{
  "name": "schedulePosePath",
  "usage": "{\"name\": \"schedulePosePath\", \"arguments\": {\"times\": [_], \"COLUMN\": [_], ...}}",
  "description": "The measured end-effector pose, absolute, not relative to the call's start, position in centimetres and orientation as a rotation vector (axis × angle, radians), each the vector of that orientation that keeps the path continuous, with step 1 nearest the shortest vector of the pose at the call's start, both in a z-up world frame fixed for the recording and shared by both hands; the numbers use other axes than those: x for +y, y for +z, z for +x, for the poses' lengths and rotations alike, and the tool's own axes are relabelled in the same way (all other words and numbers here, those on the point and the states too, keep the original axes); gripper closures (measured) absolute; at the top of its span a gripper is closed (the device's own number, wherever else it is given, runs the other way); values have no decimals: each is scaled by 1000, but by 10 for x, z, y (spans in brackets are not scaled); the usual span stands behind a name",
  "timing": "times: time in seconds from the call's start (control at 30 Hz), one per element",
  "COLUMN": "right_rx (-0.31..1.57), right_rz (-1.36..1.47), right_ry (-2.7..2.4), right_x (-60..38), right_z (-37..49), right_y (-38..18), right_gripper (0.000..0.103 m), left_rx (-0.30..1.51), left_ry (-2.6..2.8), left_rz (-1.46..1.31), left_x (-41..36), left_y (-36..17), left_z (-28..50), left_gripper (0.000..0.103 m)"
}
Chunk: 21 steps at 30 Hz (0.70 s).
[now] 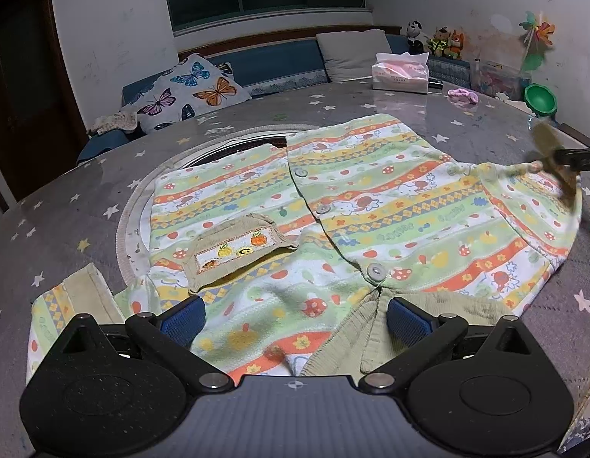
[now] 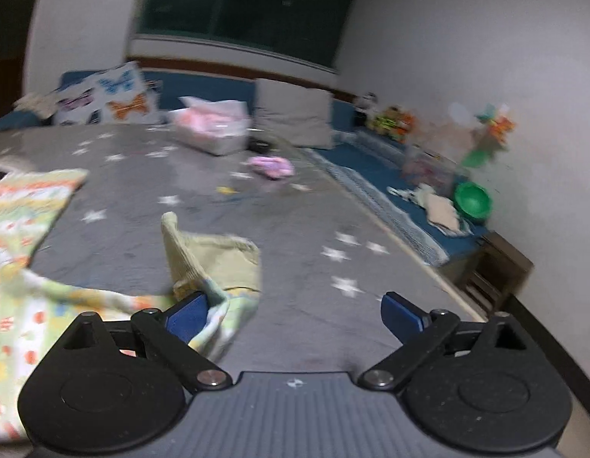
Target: Fold clothes
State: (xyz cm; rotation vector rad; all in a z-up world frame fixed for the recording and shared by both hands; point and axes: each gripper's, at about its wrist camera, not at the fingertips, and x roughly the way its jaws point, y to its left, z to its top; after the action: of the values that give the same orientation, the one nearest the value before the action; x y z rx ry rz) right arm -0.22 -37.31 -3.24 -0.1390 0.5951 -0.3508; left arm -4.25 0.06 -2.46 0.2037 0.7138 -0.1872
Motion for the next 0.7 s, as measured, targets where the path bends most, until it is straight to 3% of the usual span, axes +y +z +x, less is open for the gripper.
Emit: {"name": "schedulePosePath", "arguments": {"times": [0.2,0.7], "right_rx": [631,711], "right_rz": [-73,-81], "right_ry": [-436,-103], "right_x": [-407,-359], "right_z": [-22,14], "right_y": [-35,-43], "right_gripper": [4,4], "left_rx": [694,729], "left_ry": [-183,-40], "left_rz": [202,164], "left_x": [2,37], "left_y": [-18,-24], "left_z": [-42,-30], "left_gripper": [0,0]}}
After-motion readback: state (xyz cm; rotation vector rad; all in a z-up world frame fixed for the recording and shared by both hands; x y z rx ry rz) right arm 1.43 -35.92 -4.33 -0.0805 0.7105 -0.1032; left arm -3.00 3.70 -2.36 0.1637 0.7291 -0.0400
